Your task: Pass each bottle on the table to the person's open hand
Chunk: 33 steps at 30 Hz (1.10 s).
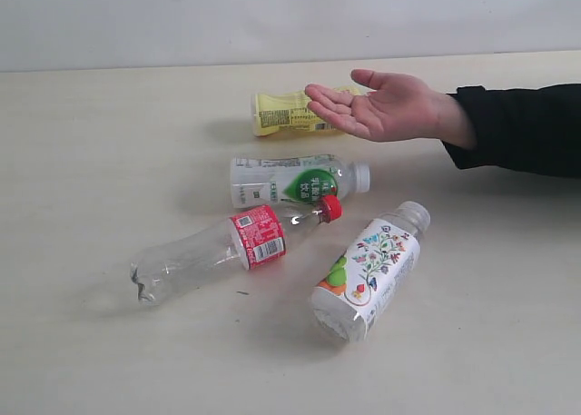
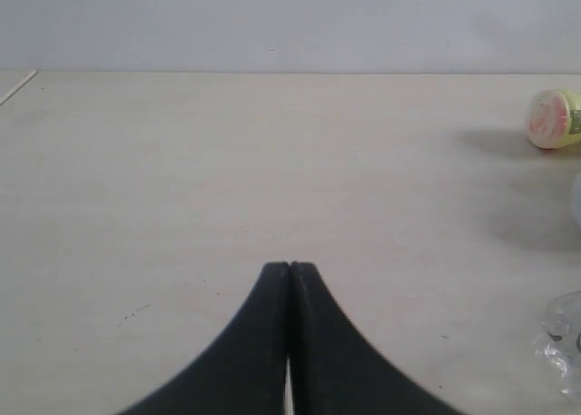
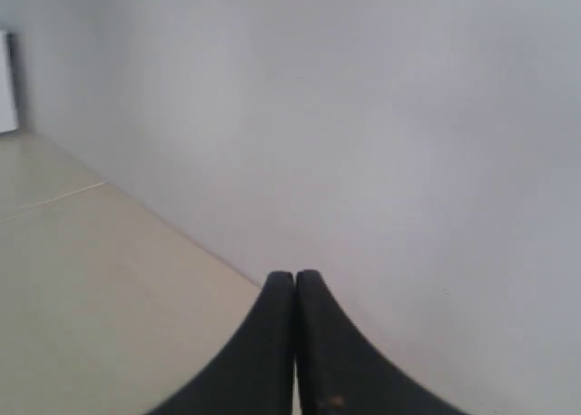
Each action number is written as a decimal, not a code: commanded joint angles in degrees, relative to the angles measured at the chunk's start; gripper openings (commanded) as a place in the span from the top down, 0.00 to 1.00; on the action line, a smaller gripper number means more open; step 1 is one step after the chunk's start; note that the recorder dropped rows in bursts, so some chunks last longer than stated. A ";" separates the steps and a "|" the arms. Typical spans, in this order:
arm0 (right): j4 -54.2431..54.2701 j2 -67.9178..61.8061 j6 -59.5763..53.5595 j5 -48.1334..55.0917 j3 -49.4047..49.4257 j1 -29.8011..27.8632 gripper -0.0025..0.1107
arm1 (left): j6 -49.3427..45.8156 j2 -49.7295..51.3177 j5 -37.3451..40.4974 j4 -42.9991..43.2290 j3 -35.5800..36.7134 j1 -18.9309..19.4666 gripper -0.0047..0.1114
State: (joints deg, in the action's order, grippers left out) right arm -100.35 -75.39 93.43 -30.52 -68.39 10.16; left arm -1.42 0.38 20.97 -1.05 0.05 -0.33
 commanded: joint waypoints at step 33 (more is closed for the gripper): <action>74.07 12.62 -80.25 80.80 26.41 19.03 0.98 | 0.19 -0.38 -0.54 0.11 -0.05 -0.40 0.96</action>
State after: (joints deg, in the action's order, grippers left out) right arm -43.94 -62.46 14.54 40.80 -37.51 27.35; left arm -1.42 0.38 20.97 -1.05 0.05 -0.33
